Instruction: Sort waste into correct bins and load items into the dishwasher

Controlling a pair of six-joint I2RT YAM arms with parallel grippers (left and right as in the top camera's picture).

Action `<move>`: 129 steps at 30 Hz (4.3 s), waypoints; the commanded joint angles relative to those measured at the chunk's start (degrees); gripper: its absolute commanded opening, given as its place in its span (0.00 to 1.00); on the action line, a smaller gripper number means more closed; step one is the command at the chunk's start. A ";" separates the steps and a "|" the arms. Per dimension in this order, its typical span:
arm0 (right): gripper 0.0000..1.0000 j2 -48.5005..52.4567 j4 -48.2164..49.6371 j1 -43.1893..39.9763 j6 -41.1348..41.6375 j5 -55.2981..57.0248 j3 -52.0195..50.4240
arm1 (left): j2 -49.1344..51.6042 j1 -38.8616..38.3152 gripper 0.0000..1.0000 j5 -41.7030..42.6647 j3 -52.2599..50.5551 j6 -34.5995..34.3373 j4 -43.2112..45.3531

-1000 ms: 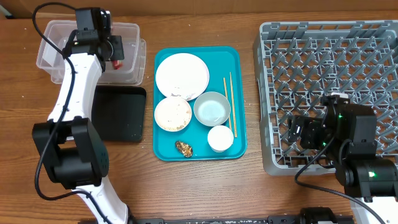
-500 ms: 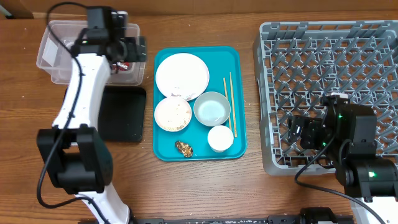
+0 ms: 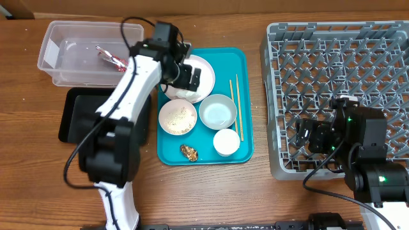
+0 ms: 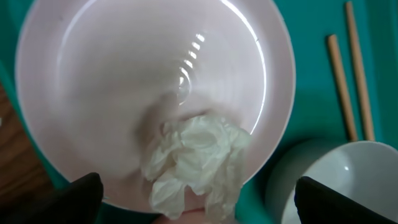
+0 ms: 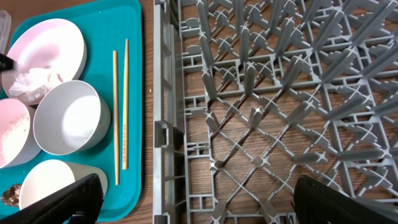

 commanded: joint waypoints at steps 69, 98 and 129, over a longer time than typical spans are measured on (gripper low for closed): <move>1.00 -0.31 -0.15 -0.15 0.04 -0.31 1.88 | -0.74 22.38 0.17 -17.07 12.83 -1.42 4.48; 1.00 -0.31 -0.37 -0.15 0.02 -0.26 1.88 | -1.51 9.68 0.64 -1.81 12.87 4.17 -11.30; 1.00 -0.31 -1.84 -0.15 0.07 3.80 1.88 | -26.58 -13.66 0.47 -10.80 6.05 -6.54 -40.30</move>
